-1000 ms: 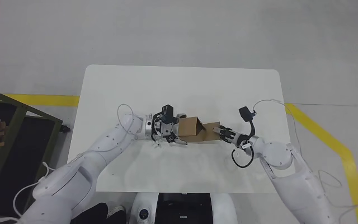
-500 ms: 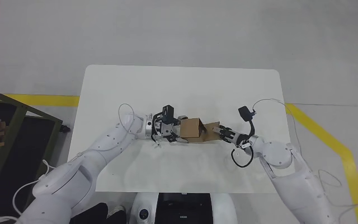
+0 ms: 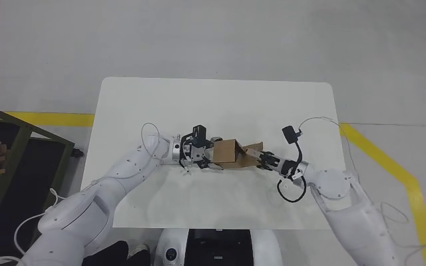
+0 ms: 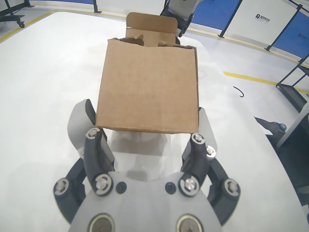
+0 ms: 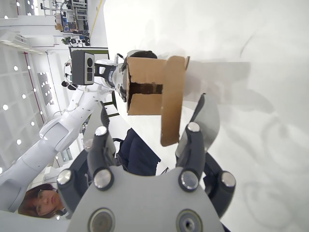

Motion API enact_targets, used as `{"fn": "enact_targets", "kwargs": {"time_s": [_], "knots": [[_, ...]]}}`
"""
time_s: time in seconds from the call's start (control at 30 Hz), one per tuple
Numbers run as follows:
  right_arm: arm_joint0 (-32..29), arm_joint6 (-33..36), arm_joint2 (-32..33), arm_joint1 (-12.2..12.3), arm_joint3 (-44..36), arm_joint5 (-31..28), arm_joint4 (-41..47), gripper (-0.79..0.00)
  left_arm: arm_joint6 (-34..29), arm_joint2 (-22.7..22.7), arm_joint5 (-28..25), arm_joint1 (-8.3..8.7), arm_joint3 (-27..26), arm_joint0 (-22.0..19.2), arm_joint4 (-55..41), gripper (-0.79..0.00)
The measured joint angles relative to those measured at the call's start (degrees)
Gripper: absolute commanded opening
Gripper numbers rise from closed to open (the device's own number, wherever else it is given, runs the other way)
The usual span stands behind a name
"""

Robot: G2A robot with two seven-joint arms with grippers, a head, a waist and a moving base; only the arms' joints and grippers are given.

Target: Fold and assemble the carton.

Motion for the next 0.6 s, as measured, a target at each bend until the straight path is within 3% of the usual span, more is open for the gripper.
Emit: {"fn": "enact_targets", "kwargs": {"time_s": [0.6], "knots": [[-2.1, -4.1, -0.3, 0.3, -7.6, 0.1, -8.4, 0.0, 0.2, 0.0, 0.5, 0.28, 0.0, -0.2, 1.6, -0.117]]}}
